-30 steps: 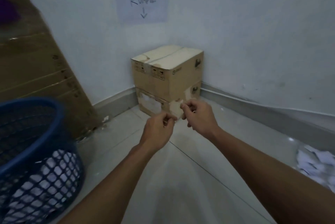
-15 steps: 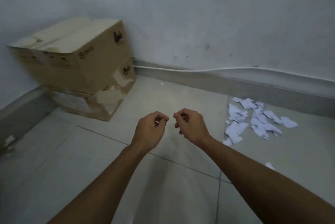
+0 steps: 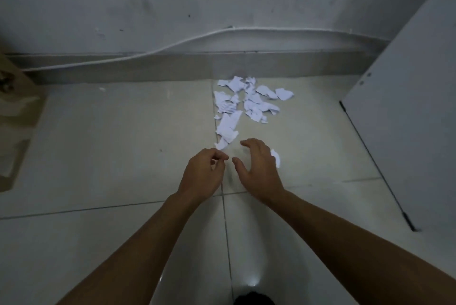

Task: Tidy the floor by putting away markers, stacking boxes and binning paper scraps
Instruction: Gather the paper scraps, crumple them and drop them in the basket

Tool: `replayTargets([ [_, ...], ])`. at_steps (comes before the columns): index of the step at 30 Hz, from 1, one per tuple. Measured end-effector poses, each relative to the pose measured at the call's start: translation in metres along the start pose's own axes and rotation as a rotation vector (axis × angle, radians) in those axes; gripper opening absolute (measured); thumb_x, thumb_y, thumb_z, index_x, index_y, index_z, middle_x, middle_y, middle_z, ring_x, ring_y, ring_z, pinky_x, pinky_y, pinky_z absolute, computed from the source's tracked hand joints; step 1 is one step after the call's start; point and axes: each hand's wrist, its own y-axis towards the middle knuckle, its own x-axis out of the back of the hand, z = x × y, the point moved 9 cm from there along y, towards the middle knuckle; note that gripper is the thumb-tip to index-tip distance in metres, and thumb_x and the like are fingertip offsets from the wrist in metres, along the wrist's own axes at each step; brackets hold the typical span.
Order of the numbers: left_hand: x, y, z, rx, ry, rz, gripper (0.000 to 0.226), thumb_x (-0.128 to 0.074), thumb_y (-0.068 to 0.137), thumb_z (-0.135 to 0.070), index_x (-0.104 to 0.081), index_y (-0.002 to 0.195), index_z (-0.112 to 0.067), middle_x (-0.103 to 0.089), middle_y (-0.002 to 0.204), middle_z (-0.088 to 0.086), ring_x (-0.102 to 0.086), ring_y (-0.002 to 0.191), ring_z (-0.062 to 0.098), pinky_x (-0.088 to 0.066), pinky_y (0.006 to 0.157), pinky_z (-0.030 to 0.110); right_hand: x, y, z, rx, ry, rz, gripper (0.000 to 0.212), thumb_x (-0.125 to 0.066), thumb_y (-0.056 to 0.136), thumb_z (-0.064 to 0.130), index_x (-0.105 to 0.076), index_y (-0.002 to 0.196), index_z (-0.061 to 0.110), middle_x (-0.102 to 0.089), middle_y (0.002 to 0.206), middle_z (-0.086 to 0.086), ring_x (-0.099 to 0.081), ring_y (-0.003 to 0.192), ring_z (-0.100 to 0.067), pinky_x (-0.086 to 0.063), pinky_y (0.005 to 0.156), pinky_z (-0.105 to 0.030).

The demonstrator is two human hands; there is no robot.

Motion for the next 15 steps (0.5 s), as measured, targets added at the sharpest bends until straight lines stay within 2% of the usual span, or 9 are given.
replayTargets([
  [2,-0.019,0.0,-0.002,-0.028,0.044,0.05,0.023,-0.057,0.093,-0.014,-0.065,0.113,-0.022,-0.064,0.117,-0.001,-0.059,0.102,0.016,-0.047,0.087,0.024,0.006,-0.013,-0.029,-0.09,-0.079,-0.013,0.058,-0.061,0.094,0.035,-0.043,0.143,0.011,-0.038,0.154,-0.011,-0.032,0.143,-0.027,-0.028,0.114,-0.046],
  [5,-0.034,0.001,0.006,-0.056,0.106,0.084,0.036,-0.058,0.092,-0.009,-0.058,0.127,-0.018,-0.056,0.128,0.005,-0.054,0.113,0.023,-0.046,0.098,0.035,0.005,-0.035,-0.065,-0.153,-0.143,0.016,0.067,-0.053,0.098,0.037,-0.024,0.154,0.012,-0.017,0.164,-0.008,-0.012,0.152,-0.024,-0.016,0.121,-0.046],
  [7,-0.035,0.004,0.016,-0.045,0.133,0.059,0.042,-0.057,0.09,-0.005,-0.055,0.13,-0.016,-0.052,0.132,0.007,-0.053,0.116,0.025,-0.045,0.098,0.036,-0.006,-0.047,-0.07,-0.087,-0.214,0.076,0.073,-0.046,0.1,0.041,-0.012,0.157,0.009,-0.007,0.166,-0.008,-0.003,0.153,-0.024,-0.009,0.123,-0.046],
  [9,-0.036,0.009,0.022,-0.043,0.157,0.022,0.045,-0.057,0.089,-0.003,-0.055,0.132,-0.016,-0.051,0.134,0.007,-0.051,0.117,0.025,-0.041,0.096,0.029,-0.021,-0.049,-0.069,-0.031,-0.313,0.147,0.078,-0.039,0.1,0.048,-0.003,0.158,0.01,0.003,0.166,-0.009,0.006,0.153,-0.024,-0.002,0.123,-0.046],
  [12,-0.042,0.021,0.02,-0.07,0.168,-0.014,0.046,-0.059,0.088,-0.002,-0.055,0.133,-0.014,-0.053,0.135,0.008,-0.048,0.118,0.027,-0.033,0.095,0.023,-0.041,-0.027,-0.06,-0.003,-0.352,0.195,0.077,-0.03,0.101,0.052,-0.001,0.158,0.01,0.008,0.165,-0.01,0.01,0.152,-0.025,0.002,0.123,-0.045],
  [15,-0.05,0.038,0.012,-0.101,0.201,-0.036,0.045,-0.06,0.089,-0.004,-0.057,0.134,-0.009,-0.054,0.138,0.011,-0.047,0.122,0.031,-0.035,0.103,0.034,-0.051,0.005,-0.042,0.066,-0.246,0.181,0.063,-0.036,0.104,0.036,-0.017,0.156,0.006,-0.007,0.165,-0.012,-0.002,0.153,-0.026,-0.005,0.123,-0.047],
])
